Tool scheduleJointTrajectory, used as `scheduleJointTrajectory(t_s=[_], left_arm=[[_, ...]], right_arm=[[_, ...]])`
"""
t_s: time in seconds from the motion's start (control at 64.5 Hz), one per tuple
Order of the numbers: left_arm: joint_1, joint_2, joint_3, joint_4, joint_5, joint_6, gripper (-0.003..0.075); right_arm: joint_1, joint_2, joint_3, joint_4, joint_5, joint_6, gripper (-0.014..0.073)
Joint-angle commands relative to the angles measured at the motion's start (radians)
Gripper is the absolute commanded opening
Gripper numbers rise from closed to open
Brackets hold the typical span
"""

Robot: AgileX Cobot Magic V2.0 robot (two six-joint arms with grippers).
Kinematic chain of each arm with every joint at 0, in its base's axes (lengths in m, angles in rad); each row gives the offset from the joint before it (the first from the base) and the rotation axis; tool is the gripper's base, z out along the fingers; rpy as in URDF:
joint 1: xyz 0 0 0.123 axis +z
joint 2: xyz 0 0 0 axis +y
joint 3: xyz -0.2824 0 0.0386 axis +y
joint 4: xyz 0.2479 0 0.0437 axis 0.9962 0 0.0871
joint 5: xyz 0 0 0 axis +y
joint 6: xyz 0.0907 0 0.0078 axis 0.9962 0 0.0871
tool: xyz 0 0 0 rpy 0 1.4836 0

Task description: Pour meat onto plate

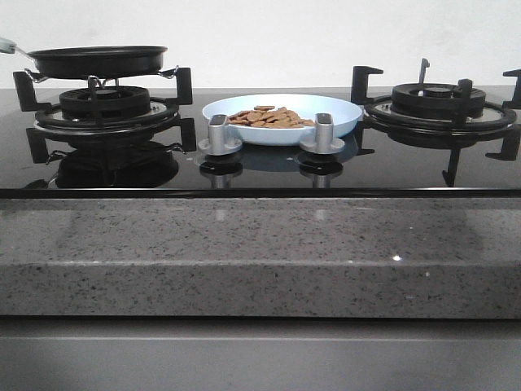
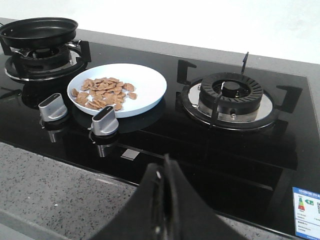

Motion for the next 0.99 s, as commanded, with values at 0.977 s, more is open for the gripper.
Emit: scheduleJointTrajectory(t_s=[0.977], left_arm=[[0.165,-0.435,0.452,-0.001,-0.21,-0.083,-0.002]], right_arm=[[-0.004,0.004,-0.03,0.0,-0.074,-0.009,-0.0062]])
